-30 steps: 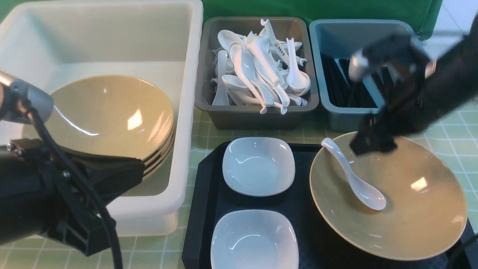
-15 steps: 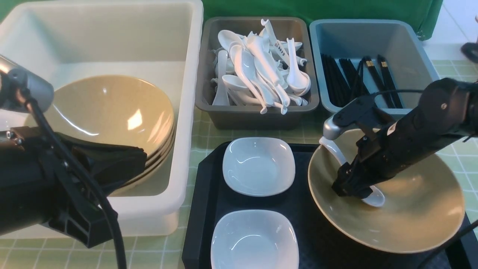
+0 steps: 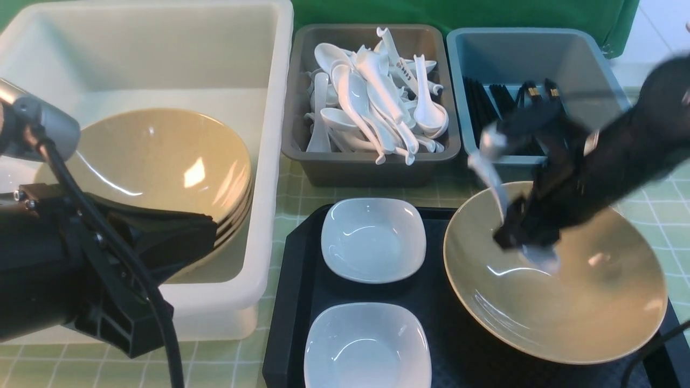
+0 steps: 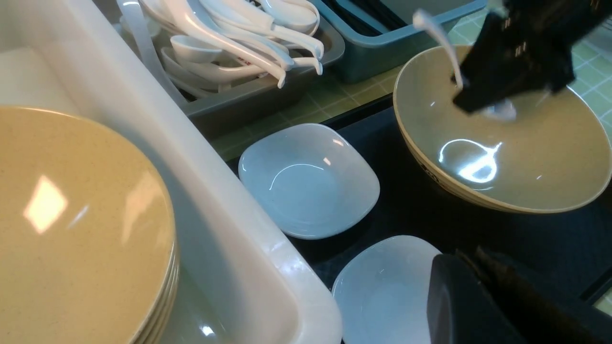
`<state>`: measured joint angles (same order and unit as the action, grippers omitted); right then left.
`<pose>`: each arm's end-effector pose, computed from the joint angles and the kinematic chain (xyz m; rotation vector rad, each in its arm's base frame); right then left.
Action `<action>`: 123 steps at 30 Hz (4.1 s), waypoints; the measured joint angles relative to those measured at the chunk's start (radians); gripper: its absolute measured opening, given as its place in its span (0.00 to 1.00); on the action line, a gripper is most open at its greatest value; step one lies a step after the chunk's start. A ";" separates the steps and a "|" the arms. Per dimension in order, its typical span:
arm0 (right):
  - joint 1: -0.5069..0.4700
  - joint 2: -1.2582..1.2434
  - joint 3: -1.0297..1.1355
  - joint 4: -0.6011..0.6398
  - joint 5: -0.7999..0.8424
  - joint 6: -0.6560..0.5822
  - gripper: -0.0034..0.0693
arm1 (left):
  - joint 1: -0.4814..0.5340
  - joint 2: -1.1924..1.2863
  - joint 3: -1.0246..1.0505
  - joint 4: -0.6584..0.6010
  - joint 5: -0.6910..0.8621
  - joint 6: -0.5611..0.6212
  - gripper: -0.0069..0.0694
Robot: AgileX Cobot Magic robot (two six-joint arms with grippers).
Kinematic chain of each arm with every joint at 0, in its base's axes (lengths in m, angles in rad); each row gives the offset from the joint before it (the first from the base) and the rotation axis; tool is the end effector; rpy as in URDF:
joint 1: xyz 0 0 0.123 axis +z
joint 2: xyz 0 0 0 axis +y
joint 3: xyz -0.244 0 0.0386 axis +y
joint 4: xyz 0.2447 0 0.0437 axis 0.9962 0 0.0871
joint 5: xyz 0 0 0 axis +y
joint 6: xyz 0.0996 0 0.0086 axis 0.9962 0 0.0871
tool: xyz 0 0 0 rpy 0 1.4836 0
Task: On green table put chopsticks spoon bowls plates into blue grey white boxes.
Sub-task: 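Reach down and grasp the white spoon resting in the bowl with the right gripper, then place the white spoon into the bin of spoons with the right gripper, then grasp the large bowl on the tray by its rim, then place the tan bowl onto the bowl stack in the left bin with the left gripper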
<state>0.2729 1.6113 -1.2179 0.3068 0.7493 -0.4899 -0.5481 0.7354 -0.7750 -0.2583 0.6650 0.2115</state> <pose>0.3232 0.1118 0.2278 -0.7565 2.4794 0.2733 0.1397 -0.1037 0.3194 0.6744 2.0138 -0.4904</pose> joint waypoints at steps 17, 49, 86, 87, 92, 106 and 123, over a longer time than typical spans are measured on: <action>0.000 0.598 -0.908 0.171 -0.053 0.323 0.50 | 0.000 0.000 0.000 0.000 0.018 0.000 0.09; 0.070 -0.095 -0.708 0.047 0.420 0.250 0.83 | 0.000 0.258 0.035 -0.059 0.017 -0.031 0.09; 0.001 -0.783 0.301 -0.012 0.348 0.281 0.08 | -0.116 1.432 -1.031 -0.184 0.314 -0.065 0.77; 0.001 -0.783 0.301 -0.020 0.348 0.281 0.08 | -0.116 1.444 -1.043 -0.202 0.317 -0.049 0.74; 0.001 -0.783 0.301 -0.047 0.347 0.282 0.08 | -0.116 1.477 -1.062 -0.299 0.331 0.032 0.34; 0.001 -0.781 0.243 0.036 0.309 0.073 0.08 | -0.100 1.287 -1.070 -0.257 0.511 0.116 0.11; 0.081 -0.483 -0.096 0.464 0.280 -0.323 0.09 | 0.607 0.672 -0.720 -0.265 0.592 0.101 0.11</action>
<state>0.3535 1.1278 -1.3139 0.7707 1.0298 -0.8131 0.0591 1.4075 -1.4952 -0.5231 1.2571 0.3126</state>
